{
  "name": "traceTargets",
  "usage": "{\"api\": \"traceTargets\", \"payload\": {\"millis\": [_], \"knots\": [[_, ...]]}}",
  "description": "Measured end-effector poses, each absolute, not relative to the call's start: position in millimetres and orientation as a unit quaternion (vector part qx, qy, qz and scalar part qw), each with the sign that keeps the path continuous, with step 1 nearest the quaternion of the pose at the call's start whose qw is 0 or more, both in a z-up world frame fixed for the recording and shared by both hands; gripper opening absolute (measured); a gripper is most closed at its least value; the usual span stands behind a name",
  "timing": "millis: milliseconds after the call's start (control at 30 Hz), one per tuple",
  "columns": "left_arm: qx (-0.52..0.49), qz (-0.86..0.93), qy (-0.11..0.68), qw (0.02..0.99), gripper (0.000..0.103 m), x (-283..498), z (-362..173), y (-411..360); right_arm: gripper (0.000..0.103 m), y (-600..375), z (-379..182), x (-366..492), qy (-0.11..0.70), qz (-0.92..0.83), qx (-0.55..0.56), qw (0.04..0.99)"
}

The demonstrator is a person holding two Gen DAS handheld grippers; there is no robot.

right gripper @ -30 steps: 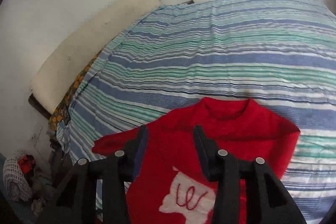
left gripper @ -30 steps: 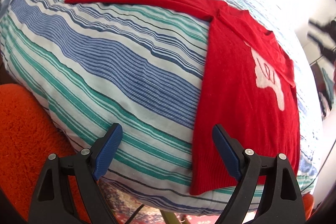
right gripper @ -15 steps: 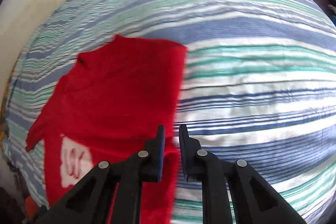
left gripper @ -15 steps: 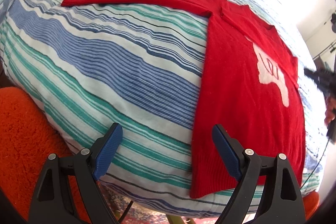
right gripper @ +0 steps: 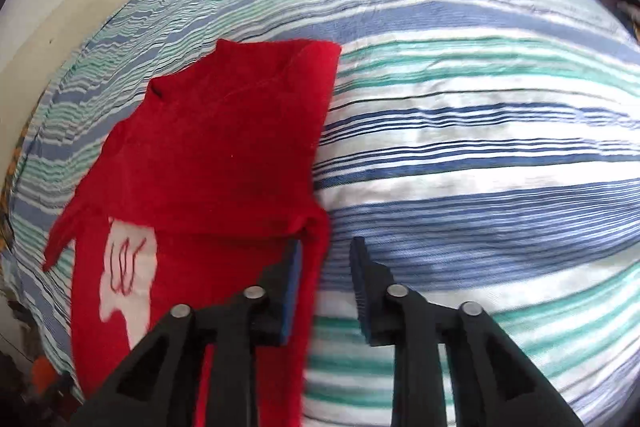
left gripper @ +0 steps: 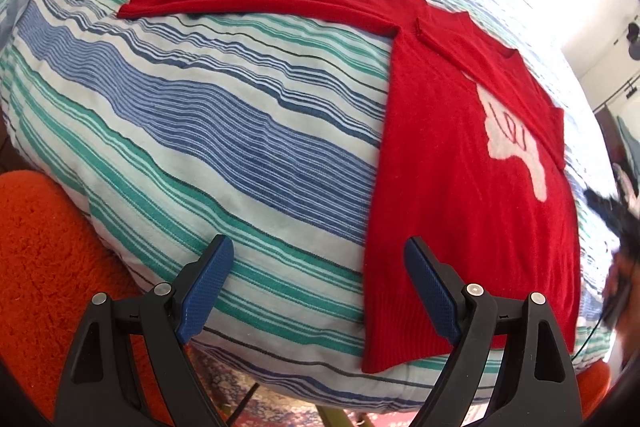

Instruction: Fold small clothes

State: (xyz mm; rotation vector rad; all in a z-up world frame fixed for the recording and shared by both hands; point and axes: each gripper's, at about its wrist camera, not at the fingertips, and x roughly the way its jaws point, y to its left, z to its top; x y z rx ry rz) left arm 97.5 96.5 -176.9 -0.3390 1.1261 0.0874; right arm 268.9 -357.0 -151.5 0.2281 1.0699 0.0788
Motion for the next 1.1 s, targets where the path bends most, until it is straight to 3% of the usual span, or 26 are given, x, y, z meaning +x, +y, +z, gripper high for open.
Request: {"api": "traceTargets", "payload": {"millis": [133, 333, 567, 800, 1100], "knots": [[-0.158, 0.037, 0.530, 0.832, 0.088, 95, -176, 95, 0.050, -378, -142, 192, 0.480, 0.003, 0.084, 0.873], [-0.167, 0.043, 0.529, 0.831, 0.088, 95, -177, 100, 0.054, -406, -177, 93, 0.486, -0.069, 0.149, 0.859], [-0.132, 0.068, 0.498, 0.855, 0.089, 92, -166, 98, 0.061, -390, -156, 85, 0.465, -0.089, 0.133, 0.871], [-0.115, 0.083, 0.532, 0.835, 0.092, 105, -185, 98, 0.088, -373, -184, 93, 0.482, -0.089, 0.119, 0.863], [-0.092, 0.086, 0.555, 0.822, 0.099, 110, -199, 90, 0.099, -369, -191, 99, 0.474, -0.073, 0.132, 0.867]]}}
